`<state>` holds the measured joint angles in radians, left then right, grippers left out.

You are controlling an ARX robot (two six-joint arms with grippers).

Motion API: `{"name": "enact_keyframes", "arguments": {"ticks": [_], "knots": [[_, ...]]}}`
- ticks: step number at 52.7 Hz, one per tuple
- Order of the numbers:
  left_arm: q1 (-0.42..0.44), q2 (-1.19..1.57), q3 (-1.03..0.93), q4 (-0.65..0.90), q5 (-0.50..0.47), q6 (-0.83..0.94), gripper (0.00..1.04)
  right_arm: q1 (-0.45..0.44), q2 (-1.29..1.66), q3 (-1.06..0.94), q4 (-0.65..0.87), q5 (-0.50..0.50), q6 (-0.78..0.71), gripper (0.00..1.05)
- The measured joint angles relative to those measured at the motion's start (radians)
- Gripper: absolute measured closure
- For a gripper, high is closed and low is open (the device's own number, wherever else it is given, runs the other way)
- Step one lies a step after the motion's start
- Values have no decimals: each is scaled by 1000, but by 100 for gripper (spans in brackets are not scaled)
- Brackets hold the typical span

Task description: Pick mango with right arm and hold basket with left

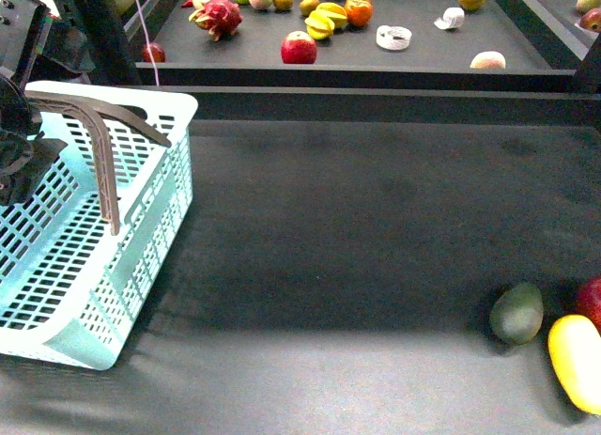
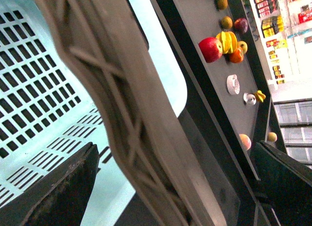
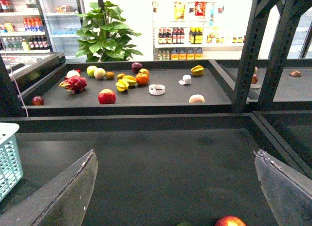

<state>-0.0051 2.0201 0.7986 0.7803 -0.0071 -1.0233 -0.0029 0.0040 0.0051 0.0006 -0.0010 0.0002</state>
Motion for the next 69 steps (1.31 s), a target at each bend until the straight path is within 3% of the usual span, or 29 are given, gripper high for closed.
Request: {"name": "enact_keyframes", "arguments": {"ticks": [15, 24, 40, 48, 57, 69], "knots": [[68, 103, 113, 30, -42, -43, 7, 0, 0, 0, 0, 0, 0, 8], [82, 98, 120, 6, -41, -31, 46, 0, 0, 0, 0, 0, 0, 8], [60, 14, 40, -44, 35, -61, 91, 0, 0, 0, 0, 0, 0, 8], [34, -65, -32, -70, 82, -16, 95, 0, 0, 0, 0, 0, 0, 8], [-18, -248, -167, -80, 204, 77, 95, 0, 0, 0, 0, 0, 0, 8], [-123, -467, -302, -73, 357, 329, 95, 0, 0, 0, 0, 0, 0, 8]]}}
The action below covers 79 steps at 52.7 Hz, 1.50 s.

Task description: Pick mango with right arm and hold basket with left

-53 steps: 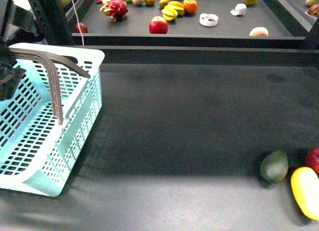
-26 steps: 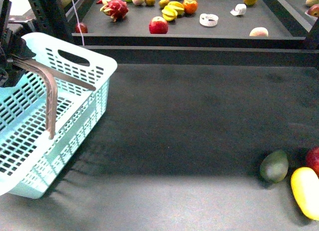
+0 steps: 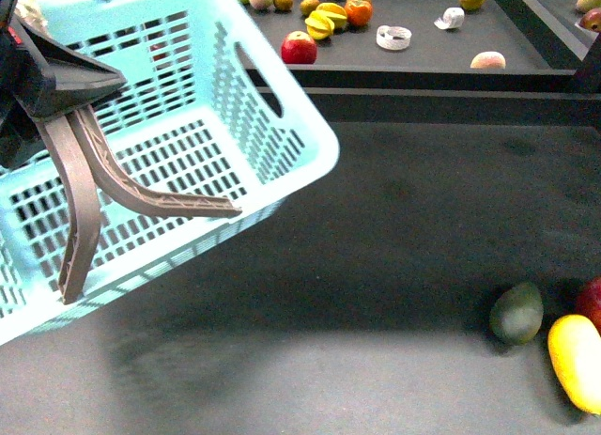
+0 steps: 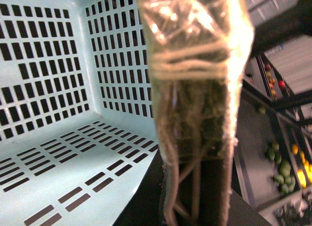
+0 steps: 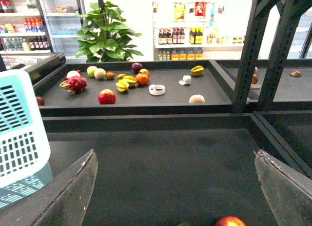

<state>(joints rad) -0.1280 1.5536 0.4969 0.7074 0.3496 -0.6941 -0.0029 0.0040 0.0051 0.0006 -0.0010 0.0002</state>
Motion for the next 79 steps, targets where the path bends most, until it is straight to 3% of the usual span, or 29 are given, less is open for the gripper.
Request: {"name": "enact_keyframes", "arguments": {"ticks": [7, 13, 24, 42, 59, 62, 63, 65, 69, 79], "knots": [[-82, -56, -68, 37, 72, 128, 95, 0, 0, 0, 0, 0, 0, 8], [-196, -75, -95, 7, 34, 249, 95, 0, 0, 0, 0, 0, 0, 8], [-309, -87, -100, -51, -53, 346, 96, 0, 0, 0, 0, 0, 0, 8], [-378, -111, -89, -41, -92, 285, 96, 0, 0, 0, 0, 0, 0, 8], [-383, -111, -87, -39, -98, 274, 96, 0, 0, 0, 0, 2, 0, 8], [-383, -111, -86, -39, -98, 274, 96, 35, 34, 20, -56, 134, 48, 8], [-383, -111, -86, -39, -99, 274, 96, 42, 64, 32, -80, 225, 87, 8], [-383, -111, -86, -39, -98, 274, 96, 18, 132, 42, -85, 316, 147, 8], [-383, -111, -85, -39, -101, 273, 96, -85, 234, 44, -43, 301, 201, 8], [-383, -111, -85, -39, -103, 273, 96, -424, 657, 47, 307, 6, 206, 8]]}}
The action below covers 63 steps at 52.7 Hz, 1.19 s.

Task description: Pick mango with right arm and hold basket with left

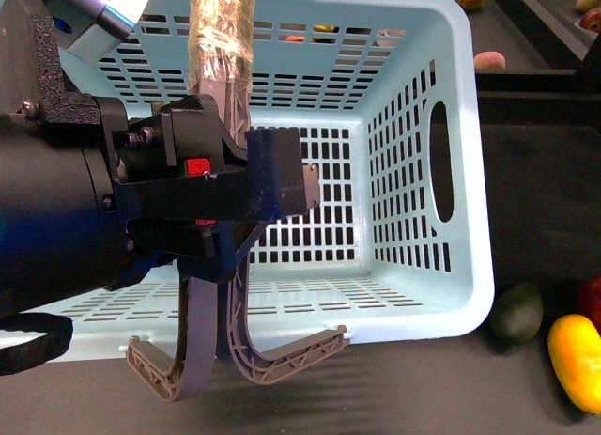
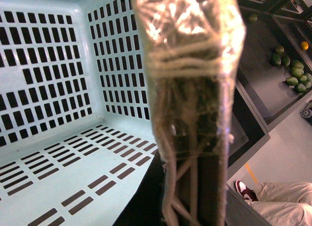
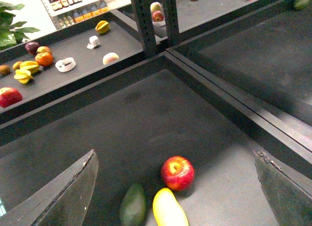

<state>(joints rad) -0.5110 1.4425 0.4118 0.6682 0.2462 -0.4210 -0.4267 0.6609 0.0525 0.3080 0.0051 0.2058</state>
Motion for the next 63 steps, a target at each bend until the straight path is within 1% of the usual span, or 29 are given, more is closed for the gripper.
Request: {"name": "enact_keyframes", "arguments": {"ticks": [2, 6, 8, 12, 15, 19, 22, 29, 35, 47, 58, 63], "knots": [[-1, 0, 0, 0, 0, 0, 96, -48, 150, 7, 104, -43, -12, 8], [0, 0, 0, 0, 0, -1, 96, -80, 398, 36, 252, -89, -40, 8], [0, 0, 0, 0, -1, -2, 96, -85, 492, 49, 308, -94, -55, 8], [0, 0, 0, 0, -1, -1, 96, -87, 767, 90, 473, -101, -106, 8], [-1, 0, 0, 0, -1, -1, 96, -88, 887, 107, 543, -86, -123, 8], [-1, 0, 0, 0, -1, -2, 96, -89, 1131, 153, 664, -86, -152, 8], [-1, 0, 0, 0, -1, -2, 96, -88, 1291, 195, 710, -94, -175, 8], [-1, 0, 0, 0, 0, -2, 96, -82, 1499, 267, 750, -86, -204, 8], [-2, 0, 0, 0, -1, -2, 96, -56, 1673, 356, 766, -94, -213, 8], [-2, 0, 0, 0, -1, -2, 96, -1, 1827, 500, 739, -97, -212, 8], [-2, 0, 0, 0, -1, -2, 96, 40, 1905, 589, 705, -100, -208, 8], [-2, 0, 0, 0, -1, -2, 96, 63, 1942, 633, 689, -87, -205, 8]]}}
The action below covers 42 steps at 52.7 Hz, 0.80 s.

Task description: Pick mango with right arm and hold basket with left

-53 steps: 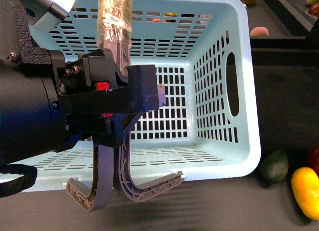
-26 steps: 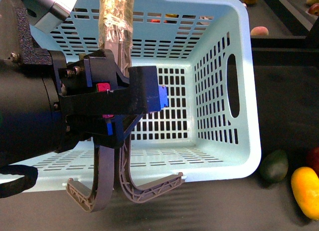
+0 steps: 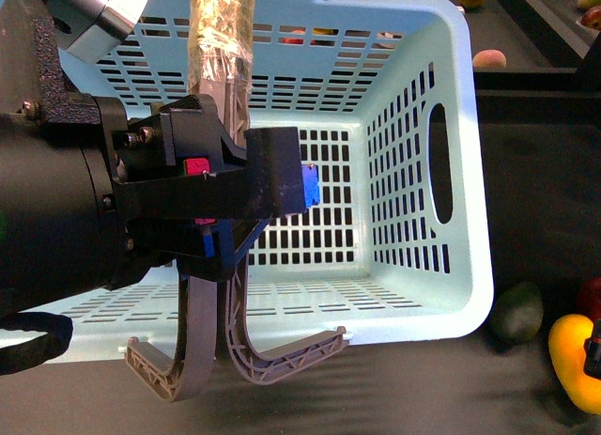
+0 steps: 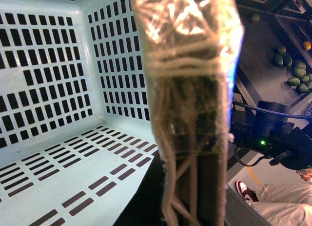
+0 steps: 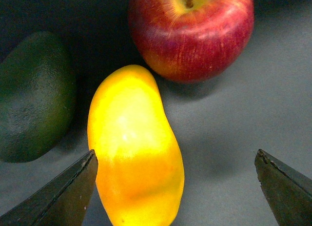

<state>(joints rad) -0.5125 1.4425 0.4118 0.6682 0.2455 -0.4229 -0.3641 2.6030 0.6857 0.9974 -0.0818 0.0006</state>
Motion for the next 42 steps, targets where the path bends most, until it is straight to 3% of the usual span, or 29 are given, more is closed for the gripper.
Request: {"name": "enact_keyframes", "arguments": {"ticks": [32, 42], "knots": [[0, 0, 0, 0, 0, 0, 96, 57, 138, 156, -121, 45, -27, 8], [0, 0, 0, 0, 0, 0, 96, 55, 153, 175, -121, 50, -39, 29]]}}
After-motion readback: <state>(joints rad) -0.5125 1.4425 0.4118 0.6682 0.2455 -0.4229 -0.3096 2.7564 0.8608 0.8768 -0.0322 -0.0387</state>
